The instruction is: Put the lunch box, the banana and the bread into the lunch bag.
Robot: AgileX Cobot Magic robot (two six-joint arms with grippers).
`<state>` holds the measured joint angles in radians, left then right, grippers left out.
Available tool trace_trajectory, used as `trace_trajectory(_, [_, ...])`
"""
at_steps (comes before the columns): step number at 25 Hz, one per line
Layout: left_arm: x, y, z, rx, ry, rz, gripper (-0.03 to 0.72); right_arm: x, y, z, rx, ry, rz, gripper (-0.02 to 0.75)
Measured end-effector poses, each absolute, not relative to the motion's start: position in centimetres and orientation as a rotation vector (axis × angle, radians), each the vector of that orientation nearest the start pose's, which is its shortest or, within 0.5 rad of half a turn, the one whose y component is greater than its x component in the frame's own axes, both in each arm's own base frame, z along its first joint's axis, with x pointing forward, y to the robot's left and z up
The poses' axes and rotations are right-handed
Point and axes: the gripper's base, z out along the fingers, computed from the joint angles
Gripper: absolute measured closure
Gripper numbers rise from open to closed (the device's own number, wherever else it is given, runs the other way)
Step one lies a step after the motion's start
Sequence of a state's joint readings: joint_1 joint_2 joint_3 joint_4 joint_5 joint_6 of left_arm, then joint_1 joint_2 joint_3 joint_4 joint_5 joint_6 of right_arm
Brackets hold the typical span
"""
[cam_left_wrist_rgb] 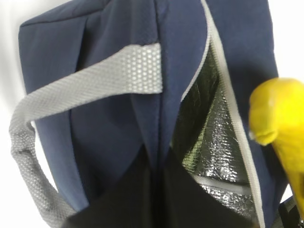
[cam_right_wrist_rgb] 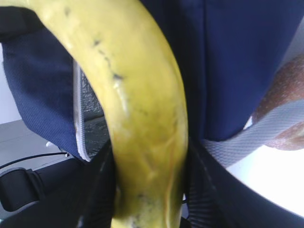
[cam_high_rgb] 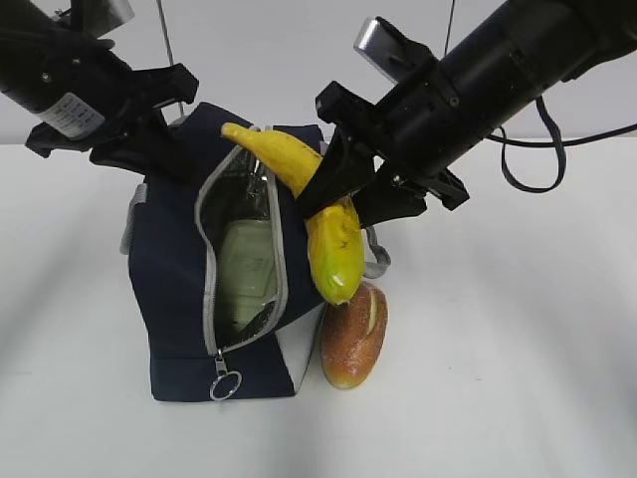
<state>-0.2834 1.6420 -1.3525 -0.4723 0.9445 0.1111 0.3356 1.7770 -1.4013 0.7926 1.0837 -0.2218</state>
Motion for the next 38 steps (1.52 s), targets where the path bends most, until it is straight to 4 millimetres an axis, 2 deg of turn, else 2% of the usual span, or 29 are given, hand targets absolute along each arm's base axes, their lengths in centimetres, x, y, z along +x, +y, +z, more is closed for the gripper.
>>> trace_trajectory(7, [32.5, -12.9, 29.8, 0.263, 2.676, -0.651, 0.691, 33.3, 18.1, 26.2, -0.353, 2.844, 1.126, 0.436])
trace_trajectory(12, [32.5, -12.9, 29.8, 0.263, 2.675, -0.651, 0.691, 34.7, 18.6, 25.6, -0.356, 2.899, 1.134, 0.436])
trace_trajectory(18, [32.5, -12.9, 29.8, 0.263, 2.675, -0.651, 0.691, 36.0, 19.1, 27.2, -0.353, 2.847, 1.133, 0.436])
trace_trajectory(25, [32.6, -13.0, 29.9, 0.257, 2.663, -0.65, 0.691, 36.2, 18.1, 26.4, -0.35, 2.932, 0.927, 0.436])
trace_trajectory(29, [32.6, -13.0, 29.9, 0.254, 2.661, -0.654, 0.691, 36.4, 18.0, 25.8, -0.335, 2.959, 0.888, 0.436])
trace_trajectory(34, [32.6, -13.0, 29.9, 0.25, 2.659, -0.66, 0.691, 37.2, 18.2, 25.4, -0.291, 2.973, 0.89, 0.436])
trace_trajectory(38, [32.6, -13.0, 29.9, 0.25, 2.659, -0.66, 0.691, 38.4, 19.1, 25.1, -0.239, 2.955, 0.985, 0.436])
